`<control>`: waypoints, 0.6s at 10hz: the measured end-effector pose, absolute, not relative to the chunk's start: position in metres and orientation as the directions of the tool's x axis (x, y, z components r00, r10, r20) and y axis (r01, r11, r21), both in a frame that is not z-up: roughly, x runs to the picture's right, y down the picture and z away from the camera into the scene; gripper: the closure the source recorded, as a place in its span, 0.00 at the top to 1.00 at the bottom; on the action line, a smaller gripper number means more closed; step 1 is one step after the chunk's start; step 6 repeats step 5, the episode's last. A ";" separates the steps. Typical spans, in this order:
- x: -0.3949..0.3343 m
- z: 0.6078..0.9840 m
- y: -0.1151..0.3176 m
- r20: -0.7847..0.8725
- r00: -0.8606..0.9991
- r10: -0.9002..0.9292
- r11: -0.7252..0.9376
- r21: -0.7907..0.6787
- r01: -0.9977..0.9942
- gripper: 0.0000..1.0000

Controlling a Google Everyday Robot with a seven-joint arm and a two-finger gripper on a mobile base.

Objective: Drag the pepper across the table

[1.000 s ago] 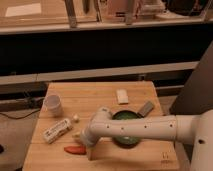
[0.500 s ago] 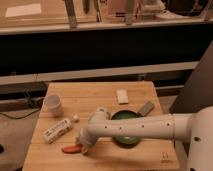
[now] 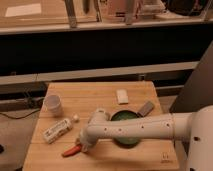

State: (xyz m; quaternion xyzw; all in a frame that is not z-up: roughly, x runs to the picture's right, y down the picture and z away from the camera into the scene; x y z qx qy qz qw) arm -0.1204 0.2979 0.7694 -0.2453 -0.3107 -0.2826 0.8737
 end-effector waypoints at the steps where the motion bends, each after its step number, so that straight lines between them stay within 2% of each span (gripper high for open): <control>1: -0.119 0.768 0.295 0.677 0.649 -0.347 0.722 -0.249 0.646 0.00; 6: -0.111 0.764 0.279 0.656 0.658 -0.370 0.731 -0.231 0.642 0.00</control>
